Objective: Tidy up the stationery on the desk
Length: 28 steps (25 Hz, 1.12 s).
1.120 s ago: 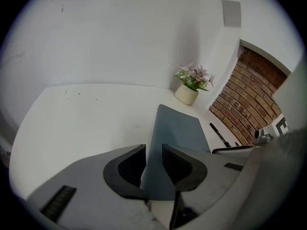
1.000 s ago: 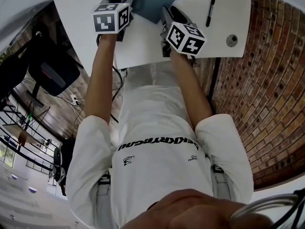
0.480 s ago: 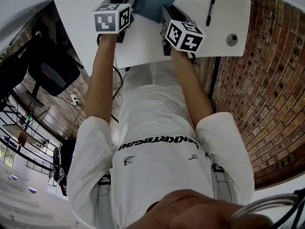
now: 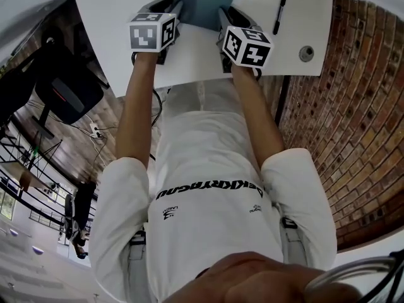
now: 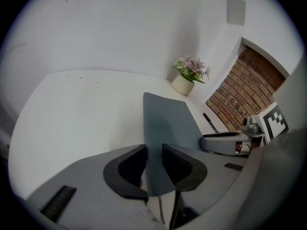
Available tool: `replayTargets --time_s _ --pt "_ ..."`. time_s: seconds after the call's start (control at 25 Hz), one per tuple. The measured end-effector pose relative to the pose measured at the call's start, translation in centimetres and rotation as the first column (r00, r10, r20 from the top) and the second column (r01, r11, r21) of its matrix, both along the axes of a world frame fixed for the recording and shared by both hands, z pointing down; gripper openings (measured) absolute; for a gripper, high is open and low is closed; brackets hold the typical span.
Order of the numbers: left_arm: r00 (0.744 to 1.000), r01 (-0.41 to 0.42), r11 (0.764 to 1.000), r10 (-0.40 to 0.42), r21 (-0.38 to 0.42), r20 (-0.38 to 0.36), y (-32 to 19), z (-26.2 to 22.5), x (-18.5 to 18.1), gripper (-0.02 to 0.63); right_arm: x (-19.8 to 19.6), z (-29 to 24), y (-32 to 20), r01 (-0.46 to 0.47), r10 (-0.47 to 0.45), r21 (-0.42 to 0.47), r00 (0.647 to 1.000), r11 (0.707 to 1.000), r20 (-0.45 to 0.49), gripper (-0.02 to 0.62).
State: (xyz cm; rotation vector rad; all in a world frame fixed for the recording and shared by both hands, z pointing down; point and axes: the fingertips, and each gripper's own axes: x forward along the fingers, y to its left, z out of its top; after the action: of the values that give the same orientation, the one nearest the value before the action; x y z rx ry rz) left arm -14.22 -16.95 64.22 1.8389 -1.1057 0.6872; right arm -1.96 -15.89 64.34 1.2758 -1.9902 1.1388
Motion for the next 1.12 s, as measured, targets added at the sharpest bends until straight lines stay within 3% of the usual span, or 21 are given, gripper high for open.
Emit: replayTargets --time_s 0.32,0.8,1.12 --pt "0.999 0.042 0.999 -0.042 -0.028 -0.003 2.7 0.0 0.5 0.103 0.4 -0.1 0.5 0.084 -0.082 0.024 0.994 0.996 -0.071 0.100" --pt "0.993 0.118 0.992 -0.117 -0.051 0.013 6.0 0.0 0.7 0.101 0.2 -0.1 1.6 0.149 -0.146 0.024 0.985 0.989 -0.094 0.094" --pt "0.992 0.124 0.991 -0.122 -0.059 0.035 8.1 -0.2 0.8 0.101 0.0 -0.3 2.7 0.189 -0.185 0.025 0.976 0.982 -0.111 0.094"
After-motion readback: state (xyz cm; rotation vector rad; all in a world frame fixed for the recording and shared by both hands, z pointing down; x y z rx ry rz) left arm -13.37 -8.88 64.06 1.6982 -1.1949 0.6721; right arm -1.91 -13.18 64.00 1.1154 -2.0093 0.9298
